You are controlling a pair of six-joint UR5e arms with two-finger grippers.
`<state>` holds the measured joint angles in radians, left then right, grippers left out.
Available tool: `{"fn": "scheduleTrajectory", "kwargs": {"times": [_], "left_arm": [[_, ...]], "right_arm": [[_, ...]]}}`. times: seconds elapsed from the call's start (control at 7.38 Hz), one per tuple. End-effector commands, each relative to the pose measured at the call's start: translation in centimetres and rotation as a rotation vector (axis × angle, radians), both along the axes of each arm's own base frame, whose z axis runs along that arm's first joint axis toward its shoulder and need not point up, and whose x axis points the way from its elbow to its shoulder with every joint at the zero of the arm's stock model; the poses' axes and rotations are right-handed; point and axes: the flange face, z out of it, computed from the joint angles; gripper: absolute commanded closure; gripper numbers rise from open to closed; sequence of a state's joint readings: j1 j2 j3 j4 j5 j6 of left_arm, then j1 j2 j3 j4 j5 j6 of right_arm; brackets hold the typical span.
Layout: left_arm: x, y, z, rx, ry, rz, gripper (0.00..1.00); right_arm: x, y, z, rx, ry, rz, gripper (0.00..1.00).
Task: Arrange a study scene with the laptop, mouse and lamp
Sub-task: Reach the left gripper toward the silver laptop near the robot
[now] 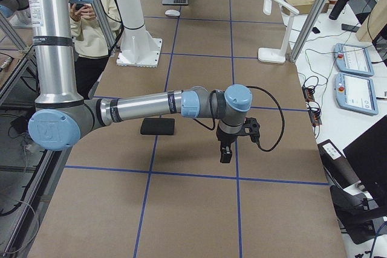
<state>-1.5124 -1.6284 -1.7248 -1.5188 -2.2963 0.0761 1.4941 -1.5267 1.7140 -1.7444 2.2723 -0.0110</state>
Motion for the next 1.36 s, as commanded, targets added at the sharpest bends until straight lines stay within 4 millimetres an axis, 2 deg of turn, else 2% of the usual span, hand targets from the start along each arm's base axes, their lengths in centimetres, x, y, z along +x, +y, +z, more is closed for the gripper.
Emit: {"fn": "scheduleTrajectory", "kwargs": {"times": [0.0,0.14,0.27,0.41,0.54,0.68,0.95,1.08,1.22], "left_arm": [[-0.2,0.1,-0.1,-0.007,0.002,-0.009,0.00],[-0.2,0.4,-0.7,-0.099,0.010,-0.076,0.00],[-0.1,1.7,-2.8,-0.217,0.040,-0.211,0.00],[0.1,4.7,-3.3,-0.331,0.059,-0.311,0.00],[0.0,7.0,-3.9,-0.440,0.070,-0.420,0.00],[0.0,9.7,-4.0,-0.547,0.101,-0.503,0.00],[0.2,15.4,-2.5,-0.763,0.163,-0.607,0.00],[0.1,17.5,-2.5,-0.846,0.184,-0.655,0.00],[-0.1,19.9,-2.4,-0.904,0.183,-0.690,0.00]], "right_arm": [[-0.1,-0.7,-1.0,0.029,0.000,-0.011,0.00],[-0.3,-0.6,0.4,0.009,0.032,-0.018,0.00],[-0.4,-0.5,1.1,-0.010,0.050,-0.015,0.00],[-0.5,-0.4,1.2,-0.019,0.053,-0.017,0.00],[-0.5,0.2,1.2,-0.025,0.041,-0.015,0.00],[-0.5,1.5,2.1,-0.040,0.033,-0.016,0.00],[-0.4,3.8,3.9,-0.096,-0.061,-0.002,0.00],[-0.1,4.3,3.5,-0.086,-0.059,0.003,0.00],[-0.1,4.4,4.0,-0.078,-0.057,0.003,0.00]]}}
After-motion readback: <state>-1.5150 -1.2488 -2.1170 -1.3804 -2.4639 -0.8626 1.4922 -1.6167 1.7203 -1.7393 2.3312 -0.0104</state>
